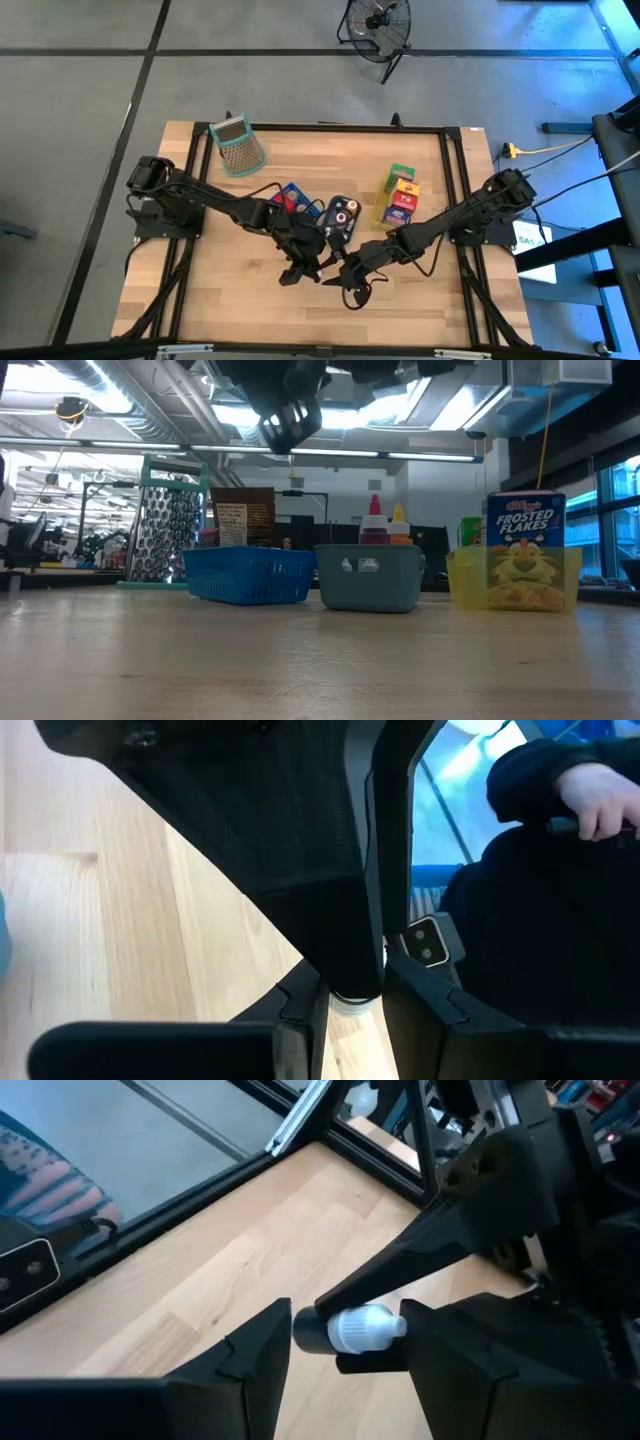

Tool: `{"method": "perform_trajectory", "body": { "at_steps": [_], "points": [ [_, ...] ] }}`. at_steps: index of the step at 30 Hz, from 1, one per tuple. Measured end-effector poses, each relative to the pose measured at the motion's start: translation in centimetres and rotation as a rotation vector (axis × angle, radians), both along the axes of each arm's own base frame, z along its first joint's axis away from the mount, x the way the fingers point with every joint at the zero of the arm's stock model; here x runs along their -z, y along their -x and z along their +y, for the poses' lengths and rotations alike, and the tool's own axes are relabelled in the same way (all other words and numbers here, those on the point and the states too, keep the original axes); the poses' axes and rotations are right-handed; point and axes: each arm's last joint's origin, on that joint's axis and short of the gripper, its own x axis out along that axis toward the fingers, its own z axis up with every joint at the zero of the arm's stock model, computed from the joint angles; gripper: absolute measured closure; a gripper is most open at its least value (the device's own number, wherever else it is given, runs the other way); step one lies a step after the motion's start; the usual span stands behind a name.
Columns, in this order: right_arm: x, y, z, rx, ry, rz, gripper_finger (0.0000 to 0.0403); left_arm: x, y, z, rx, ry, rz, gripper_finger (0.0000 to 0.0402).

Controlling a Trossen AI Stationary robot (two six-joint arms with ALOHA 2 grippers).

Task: Pick & Place Kitchen Items
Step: Put the green food coloring bottle into the green bin

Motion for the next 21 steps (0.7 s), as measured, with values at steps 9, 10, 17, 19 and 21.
{"method": "perform_trajectory", "body": {
  "at_steps": [9, 10, 17, 19, 21],
  "points": [
    [0.39, 0.0, 0.06, 0.002, -0.046, 0.045, 0.0215, 0.15, 0.04, 0.1, -0.011, 0.002, 0.017, 0.0329],
    [0.43, 0.01, 0.07, 0.001, -0.048, 0.05, 0.0215, 0.17, 0.05, 0.11, -0.012, 0.001, 0.019, 0.0329],
    [0.49, 0.07, 0.1, 0.004, -0.067, 0.065, 0.0215, 0.16, 0.04, 0.11, -0.012, 0.002, 0.018, 0.0329],
    [0.51, 0.1, 0.13, 0.003, -0.066, 0.068, 0.0215, 0.16, 0.04, 0.11, -0.012, 0.002, 0.018, 0.0329],
    [0.54, 0.14, 0.19, 0.004, -0.075, 0.075, 0.0215, 0.16, 0.05, 0.11, -0.012, 0.001, 0.018, 0.0329]
  ]
}}
